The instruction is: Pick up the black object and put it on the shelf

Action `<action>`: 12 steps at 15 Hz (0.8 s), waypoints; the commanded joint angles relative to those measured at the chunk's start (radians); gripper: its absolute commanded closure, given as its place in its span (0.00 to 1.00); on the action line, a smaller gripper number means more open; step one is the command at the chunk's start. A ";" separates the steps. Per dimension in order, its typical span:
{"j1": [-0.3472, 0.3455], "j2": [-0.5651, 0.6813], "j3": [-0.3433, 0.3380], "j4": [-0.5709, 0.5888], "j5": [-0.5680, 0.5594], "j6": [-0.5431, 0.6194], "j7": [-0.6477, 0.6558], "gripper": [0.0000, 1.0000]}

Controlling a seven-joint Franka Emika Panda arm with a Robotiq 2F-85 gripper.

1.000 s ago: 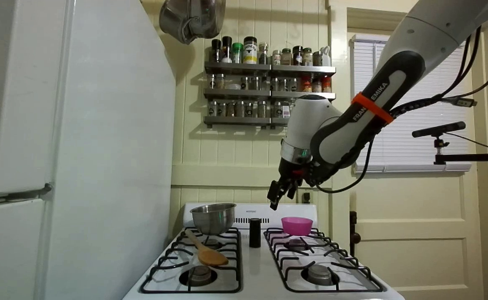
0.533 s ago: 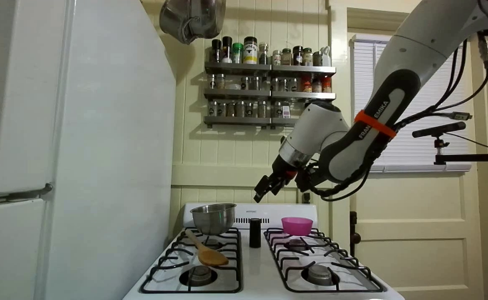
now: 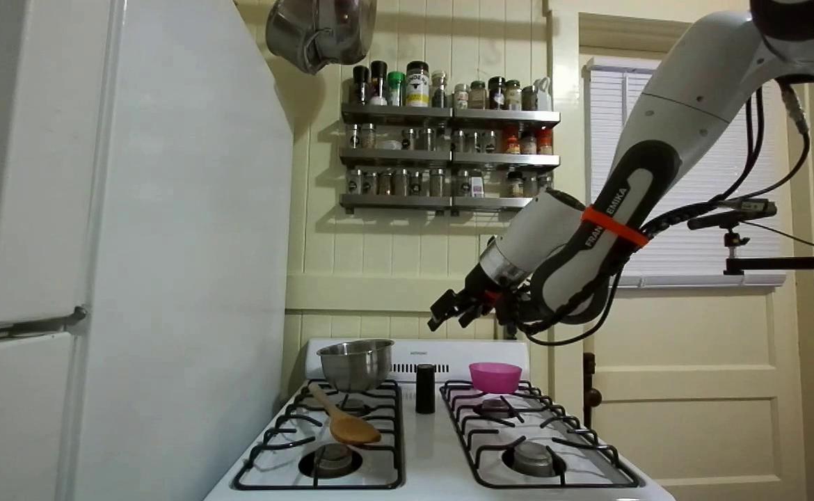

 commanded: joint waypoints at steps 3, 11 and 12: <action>0.119 0.148 -0.036 -0.010 0.246 0.076 -0.157 0.00; 0.238 0.244 -0.082 0.002 0.431 0.063 -0.248 0.00; 0.239 0.246 -0.083 0.004 0.433 0.063 -0.248 0.00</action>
